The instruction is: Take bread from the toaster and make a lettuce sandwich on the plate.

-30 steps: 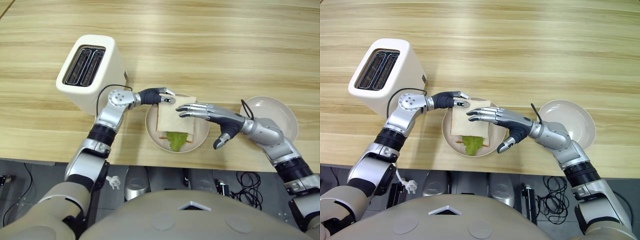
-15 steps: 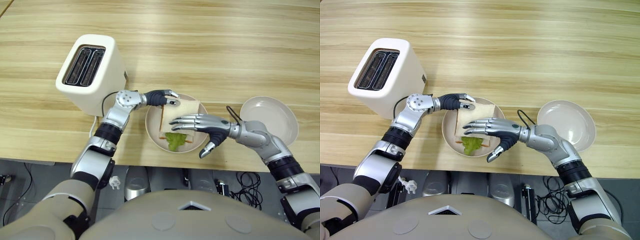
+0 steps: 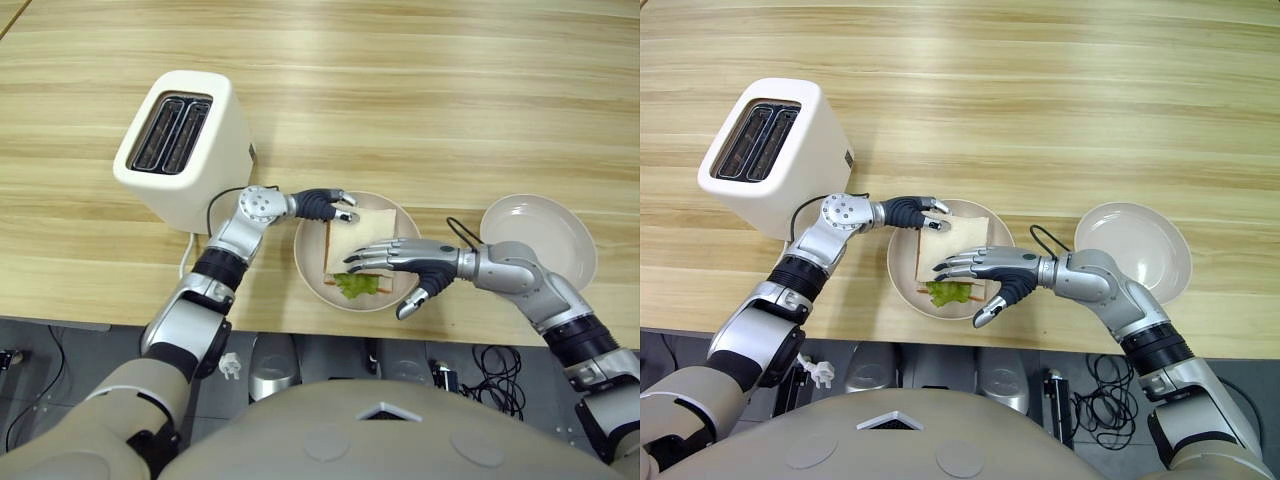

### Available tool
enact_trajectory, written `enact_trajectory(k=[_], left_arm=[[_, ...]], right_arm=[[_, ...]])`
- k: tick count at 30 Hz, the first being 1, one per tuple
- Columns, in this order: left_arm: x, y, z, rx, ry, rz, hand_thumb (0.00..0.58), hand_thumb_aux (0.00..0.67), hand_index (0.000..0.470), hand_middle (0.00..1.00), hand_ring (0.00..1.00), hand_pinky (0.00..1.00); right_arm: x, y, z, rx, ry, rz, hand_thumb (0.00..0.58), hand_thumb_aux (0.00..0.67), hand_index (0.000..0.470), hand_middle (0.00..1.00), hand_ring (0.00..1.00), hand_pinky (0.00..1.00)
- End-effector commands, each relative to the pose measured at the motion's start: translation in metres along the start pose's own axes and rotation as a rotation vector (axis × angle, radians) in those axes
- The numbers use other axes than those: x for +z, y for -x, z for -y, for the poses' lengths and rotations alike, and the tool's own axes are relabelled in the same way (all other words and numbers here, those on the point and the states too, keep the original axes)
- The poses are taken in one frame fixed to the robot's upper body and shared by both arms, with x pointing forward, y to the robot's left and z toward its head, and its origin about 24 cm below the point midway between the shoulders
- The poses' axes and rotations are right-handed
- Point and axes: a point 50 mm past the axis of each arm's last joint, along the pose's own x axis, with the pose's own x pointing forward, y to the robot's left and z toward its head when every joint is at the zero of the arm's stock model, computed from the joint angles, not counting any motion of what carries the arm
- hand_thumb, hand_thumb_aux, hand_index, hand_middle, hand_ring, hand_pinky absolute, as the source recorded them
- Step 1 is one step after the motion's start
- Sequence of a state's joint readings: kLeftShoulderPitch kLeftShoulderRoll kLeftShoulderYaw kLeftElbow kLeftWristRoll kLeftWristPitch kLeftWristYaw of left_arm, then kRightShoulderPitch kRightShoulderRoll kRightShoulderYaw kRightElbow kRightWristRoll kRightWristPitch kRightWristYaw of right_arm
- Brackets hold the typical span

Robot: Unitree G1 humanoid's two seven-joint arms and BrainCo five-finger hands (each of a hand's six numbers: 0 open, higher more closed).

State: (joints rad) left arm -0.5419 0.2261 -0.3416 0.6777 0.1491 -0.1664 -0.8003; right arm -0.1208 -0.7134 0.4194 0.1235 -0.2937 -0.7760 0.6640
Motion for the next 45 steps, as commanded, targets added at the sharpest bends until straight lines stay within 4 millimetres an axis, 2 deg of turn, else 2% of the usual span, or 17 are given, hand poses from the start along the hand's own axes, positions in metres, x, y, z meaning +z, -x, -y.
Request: enact_trajectory(k=[1,6,10,13,17,18,19,20,21,27,32,35,42,45], left_arm=[[0.011,0.009,-0.036,0.267,-0.115,-0.026,0.000,0.000,0.000,0.00,0.00,0.00],[0.019,0.023,-0.069,0.623,-0.267,-0.076,0.000,0.000,0.000,0.00,0.00,0.00],[0.041,0.051,-0.088,0.982,-0.409,0.004,0.000,0.000,0.000,0.00,0.00,0.00],[0.048,0.058,-0.079,1.077,-0.454,0.064,0.000,0.000,0.000,0.00,0.00,0.00],[0.054,0.058,-0.057,1.049,-0.431,0.166,0.000,0.000,0.000,0.00,0.00,0.00],[0.055,0.058,-0.051,1.031,-0.407,0.203,0.000,0.000,0.000,0.00,0.00,0.00],[0.056,0.060,-0.045,1.018,-0.367,0.243,0.000,0.000,0.000,0.00,0.00,0.00],[0.057,0.063,-0.040,1.008,-0.337,0.269,0.480,0.391,0.269,0.38,0.38,0.38],[0.057,0.067,-0.036,1.004,-0.313,0.290,0.580,0.670,0.460,1.00,1.00,1.00],[0.070,0.094,-0.022,1.002,-0.216,0.402,0.580,0.670,0.460,1.00,1.00,1.00],[0.079,0.111,-0.014,0.990,-0.188,0.447,0.580,0.670,0.460,1.00,1.00,1.00],[0.077,0.115,-0.007,0.960,-0.177,0.437,0.580,0.670,0.460,1.00,1.00,1.00],[0.062,0.116,0.018,0.795,-0.160,0.366,0.580,0.670,0.460,1.00,1.00,1.00],[0.049,0.116,0.042,0.584,-0.143,0.321,0.580,0.670,0.460,1.00,1.00,1.00]], right_arm=[[-0.016,0.007,-0.048,0.262,-0.132,-0.139,0.000,0.000,0.000,0.00,0.00,0.00],[-0.018,0.006,-0.049,0.253,-0.138,-0.155,0.000,0.000,0.000,0.00,0.00,0.00],[-0.023,0.007,-0.051,0.250,-0.136,-0.189,0.000,0.000,0.000,0.00,0.00,0.00],[-0.027,0.005,-0.049,0.225,-0.119,-0.207,0.000,0.000,0.000,0.00,0.00,0.00],[-0.033,0.000,-0.034,0.091,-0.079,-0.225,0.000,0.000,0.000,0.00,0.00,0.00],[-0.032,-0.002,-0.026,0.023,-0.078,-0.208,0.278,0.187,0.128,0.25,0.25,0.25],[-0.031,-0.004,-0.018,-0.058,-0.102,-0.186,0.577,0.623,0.428,1.00,1.00,1.00],[-0.029,-0.005,-0.013,-0.104,-0.148,-0.161,0.580,0.670,0.460,1.00,1.00,1.00],[-0.027,-0.005,-0.010,-0.133,-0.199,-0.130,0.580,0.670,0.460,1.00,1.00,1.00],[-0.003,0.005,0.011,-0.231,-0.462,0.102,0.580,0.670,0.460,1.00,1.00,1.00],[0.003,0.020,0.037,-0.298,-0.529,0.197,0.580,0.670,0.460,1.00,1.00,1.00],[0.003,0.026,0.042,-0.310,-0.537,0.201,0.580,0.670,0.460,1.00,1.00,1.00],[-0.004,0.035,0.031,-0.295,-0.575,0.142,0.580,0.670,0.460,1.00,1.00,1.00],[-0.010,0.043,0.010,-0.202,-0.640,0.073,0.580,0.670,0.460,1.00,1.00,1.00]])
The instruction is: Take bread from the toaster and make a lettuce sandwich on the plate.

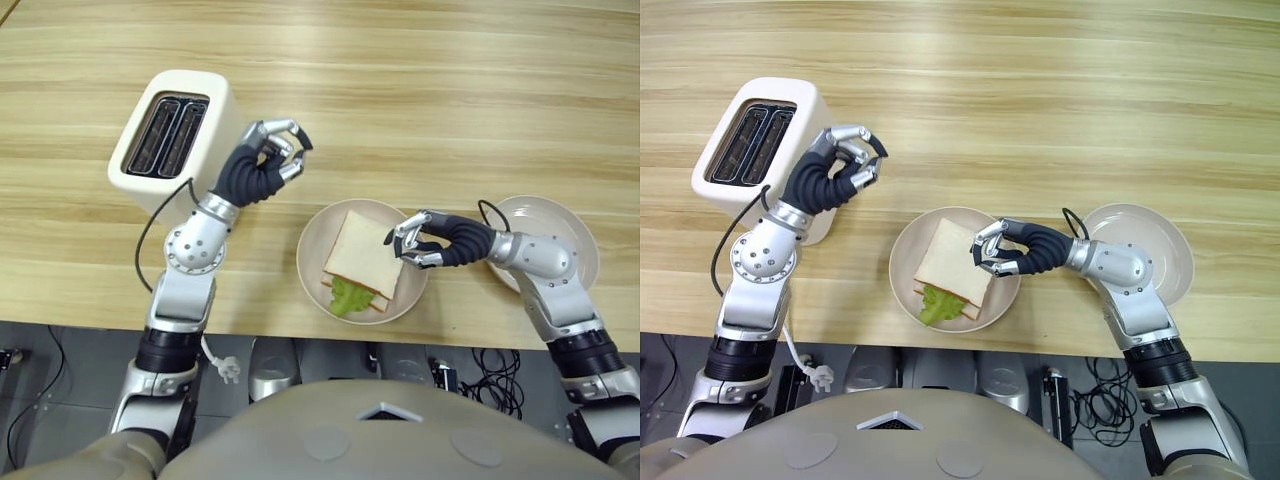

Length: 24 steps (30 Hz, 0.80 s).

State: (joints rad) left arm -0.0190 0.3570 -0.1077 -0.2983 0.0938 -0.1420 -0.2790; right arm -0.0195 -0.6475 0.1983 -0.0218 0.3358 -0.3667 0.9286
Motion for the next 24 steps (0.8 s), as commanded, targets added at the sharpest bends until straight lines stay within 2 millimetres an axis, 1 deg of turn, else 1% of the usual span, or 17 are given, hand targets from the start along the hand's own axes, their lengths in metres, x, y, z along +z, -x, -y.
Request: enact_trajectory(k=[1,3,5,8,15,21,24], left_arm=[[-0.006,0.025,0.021,-0.267,0.045,-0.053,0.580,0.670,0.460,1.00,1.00,1.00],[-0.015,0.040,0.025,-0.355,0.037,-0.123,0.580,0.670,0.460,1.00,1.00,1.00],[-0.025,0.055,0.028,-0.431,-0.003,-0.210,0.580,0.670,0.460,1.00,1.00,1.00],[-0.034,0.070,0.029,-0.488,-0.030,-0.286,0.580,0.670,0.460,1.00,1.00,1.00],[-0.046,0.080,0.028,-0.517,-0.070,-0.356,0.580,0.670,0.460,1.00,1.00,1.00],[-0.054,0.093,0.035,-0.575,-0.064,-0.406,0.580,0.670,0.460,1.00,1.00,1.00],[-0.057,0.092,0.035,-0.569,-0.069,-0.406,0.580,0.670,0.460,1.00,1.00,1.00]], right_arm=[[-0.018,0.021,-0.011,0.077,-0.071,-0.143,0.580,0.670,0.460,1.00,1.00,1.00],[-0.027,0.032,-0.013,0.101,-0.091,-0.216,0.580,0.670,0.460,1.00,1.00,1.00],[-0.036,0.044,-0.011,0.090,-0.102,-0.287,0.580,0.670,0.460,1.00,1.00,1.00],[-0.042,0.054,-0.006,0.063,-0.114,-0.321,0.580,0.670,0.460,1.00,1.00,1.00],[-0.048,0.061,-0.004,0.051,-0.120,-0.355,0.580,0.670,0.460,1.00,1.00,1.00],[-0.056,0.074,-0.011,0.081,-0.153,-0.429,0.580,0.670,0.460,1.00,1.00,1.00],[-0.056,0.073,-0.009,0.053,-0.165,-0.400,0.580,0.670,0.460,1.00,1.00,1.00]])
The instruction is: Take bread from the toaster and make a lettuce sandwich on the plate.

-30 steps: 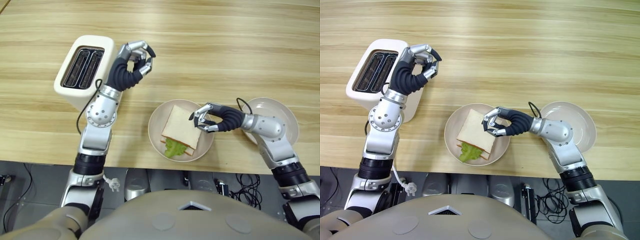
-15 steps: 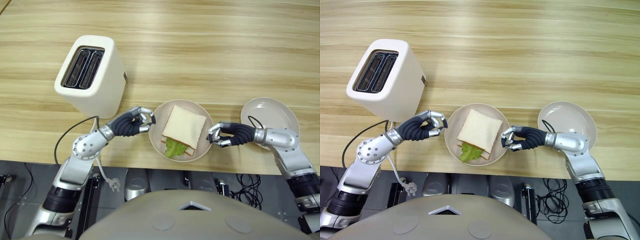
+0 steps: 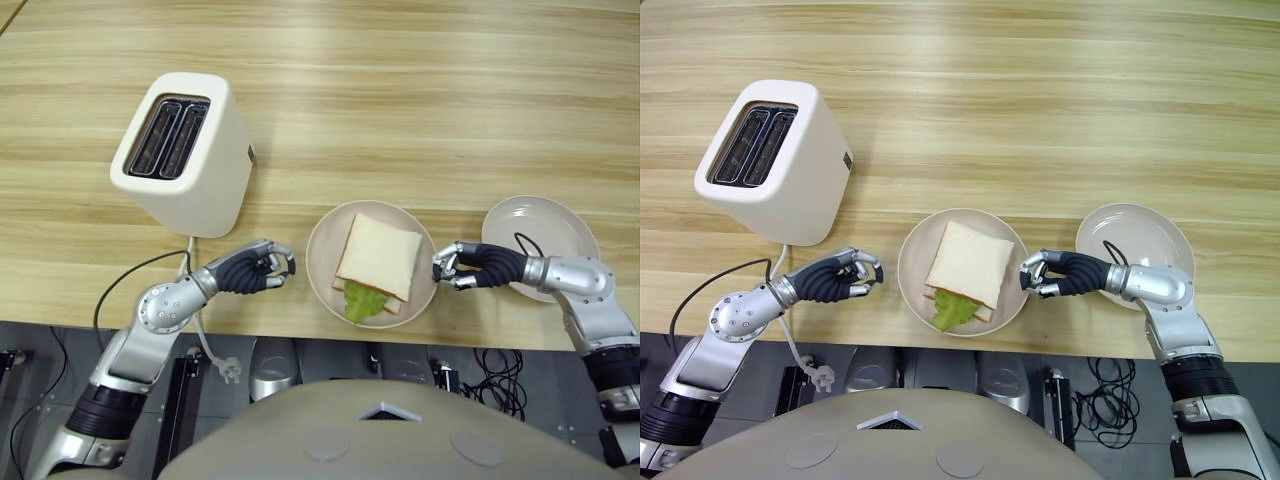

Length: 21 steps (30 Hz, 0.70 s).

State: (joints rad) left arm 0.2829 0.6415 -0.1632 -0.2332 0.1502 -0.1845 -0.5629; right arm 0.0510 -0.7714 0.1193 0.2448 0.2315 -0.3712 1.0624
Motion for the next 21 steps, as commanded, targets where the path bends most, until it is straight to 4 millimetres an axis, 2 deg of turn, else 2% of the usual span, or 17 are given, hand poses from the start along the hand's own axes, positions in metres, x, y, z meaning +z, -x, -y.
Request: enact_trajectory(k=[1,6,7,9,11,12,13,14,16,17,18,19,20,21], left_arm=[[-0.004,-0.003,0.003,-0.011,-0.008,-0.006,0.580,0.670,0.460,1.00,1.00,1.00],[0.003,-0.010,-0.004,0.064,-0.011,0.049,0.580,0.670,0.460,1.00,1.00,1.00],[0.004,-0.012,-0.007,0.085,-0.009,0.060,0.580,0.670,0.460,1.00,1.00,1.00],[0.005,-0.013,-0.009,0.105,-0.006,0.071,0.580,0.670,0.460,1.00,1.00,1.00],[0.005,-0.015,-0.008,0.108,-0.008,0.076,0.580,0.670,0.460,1.00,1.00,1.00],[0.006,-0.016,-0.008,0.109,-0.009,0.078,0.580,0.670,0.460,1.00,1.00,1.00],[0.006,-0.016,-0.008,0.108,-0.009,0.082,0.580,0.670,0.460,1.00,1.00,1.00],[0.007,-0.017,-0.007,0.105,-0.004,0.088,0.580,0.670,0.460,1.00,1.00,1.00],[0.008,-0.016,-0.006,0.104,0.010,0.098,0.580,0.670,0.460,1.00,1.00,1.00],[0.009,-0.015,-0.009,0.118,0.025,0.108,0.519,0.452,0.310,0.00,0.00,0.00],[0.011,-0.015,-0.012,0.141,0.040,0.120,0.441,0.342,0.235,0.00,0.00,0.00],[0.012,-0.015,-0.015,0.156,0.050,0.128,0.441,0.342,0.235,0.00,0.00,0.00],[0.014,-0.015,-0.018,0.173,0.060,0.138,0.201,0.129,0.088,0.00,0.00,0.00],[0.016,-0.015,-0.019,0.177,0.068,0.148,0.220,0.142,0.097,0.00,0.00,0.00]], right_arm=[[-0.005,0.001,-0.001,-0.017,-0.039,0.014,0.580,0.670,0.460,1.00,1.00,1.00],[0.019,-0.011,0.012,-0.128,-0.058,0.237,0.580,0.670,0.460,1.00,1.00,1.00],[0.026,-0.013,0.014,-0.147,-0.065,0.292,0.574,0.602,0.413,1.00,1.00,1.00],[0.036,-0.015,0.015,-0.155,-0.079,0.363,0.576,0.612,0.420,1.00,1.00,1.00],[0.043,-0.016,0.016,-0.156,-0.084,0.408,0.527,0.468,0.321,1.00,1.00,1.00],[0.046,-0.015,0.016,-0.158,-0.092,0.425,0.466,0.373,0.256,1.00,1.00,1.00],[0.047,-0.014,0.017,-0.166,-0.101,0.435,0.000,0.000,0.000,0.82,0.82,0.82],[0.047,-0.012,0.019,-0.182,-0.110,0.434,0.000,0.000,0.000,0.00,0.00,0.00],[0.042,-0.007,0.025,-0.232,-0.121,0.415,0.000,0.000,0.000,0.00,0.00,0.00],[0.039,-0.004,0.028,-0.249,-0.139,0.409,0.000,0.000,0.000,0.00,0.00,0.00],[0.036,-0.002,0.030,-0.261,-0.157,0.409,0.000,0.000,0.000,0.00,0.00,0.00],[0.035,-0.001,0.031,-0.266,-0.168,0.411,0.000,0.000,0.000,0.00,0.00,0.00],[0.034,0.000,0.032,-0.264,-0.185,0.416,0.000,0.000,0.000,0.00,0.00,0.00],[0.033,-0.001,0.032,-0.261,-0.200,0.421,0.000,0.000,0.000,0.00,0.00,0.00]])
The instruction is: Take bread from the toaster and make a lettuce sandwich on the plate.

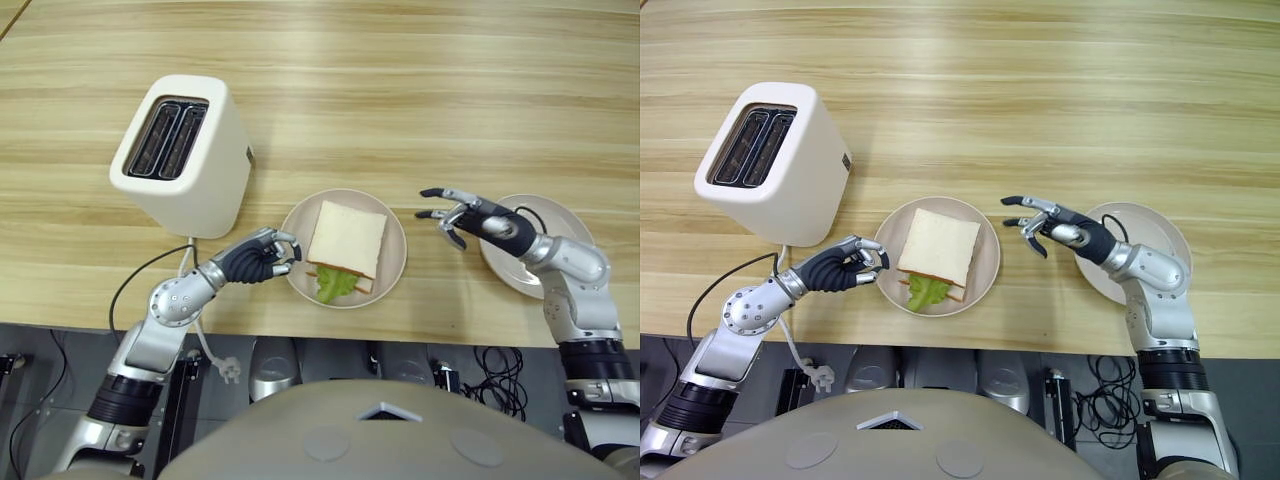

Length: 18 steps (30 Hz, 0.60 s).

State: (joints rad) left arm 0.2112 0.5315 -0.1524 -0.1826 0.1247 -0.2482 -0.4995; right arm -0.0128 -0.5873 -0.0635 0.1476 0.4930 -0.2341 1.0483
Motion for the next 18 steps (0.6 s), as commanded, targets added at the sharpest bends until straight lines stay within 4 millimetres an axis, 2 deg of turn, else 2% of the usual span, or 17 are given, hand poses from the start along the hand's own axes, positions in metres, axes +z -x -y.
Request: enact_trajectory(k=[1,2,3,4,11,18], left_arm=[[0.007,0.000,-0.009,0.037,0.034,0.028,0.343,0.242,0.166,0.00,0.00,0.00],[0.009,0.000,-0.009,0.036,0.039,0.034,0.343,0.242,0.166,0.00,0.00,0.00],[0.009,0.001,-0.009,0.027,0.042,0.036,0.573,0.596,0.409,1.00,1.00,1.00],[0.010,0.001,-0.008,0.017,0.042,0.034,0.580,0.670,0.460,1.00,1.00,1.00],[0.007,0.007,-0.014,0.026,0.014,0.005,0.580,0.670,0.460,1.00,1.00,1.00],[0.006,0.008,-0.017,0.035,-0.005,-0.007,0.580,0.670,0.460,1.00,1.00,1.00]], right_arm=[[-0.003,0.003,0.003,-0.012,-0.069,0.004,0.000,0.000,0.000,0.41,0.41,0.41],[-0.005,0.003,0.002,0.000,-0.079,-0.003,0.000,0.000,0.000,0.41,0.41,0.41],[-0.006,0.003,0.001,0.010,-0.083,-0.010,0.482,0.394,0.271,1.00,1.00,1.00],[-0.006,0.003,0.000,0.017,-0.086,-0.015,0.580,0.670,0.460,1.00,1.00,1.00],[-0.013,0.005,-0.008,0.073,-0.094,-0.061,0.580,0.670,0.460,1.00,1.00,1.00],[-0.014,0.005,-0.007,0.073,-0.093,-0.067,0.580,0.670,0.460,1.00,1.00,1.00]])
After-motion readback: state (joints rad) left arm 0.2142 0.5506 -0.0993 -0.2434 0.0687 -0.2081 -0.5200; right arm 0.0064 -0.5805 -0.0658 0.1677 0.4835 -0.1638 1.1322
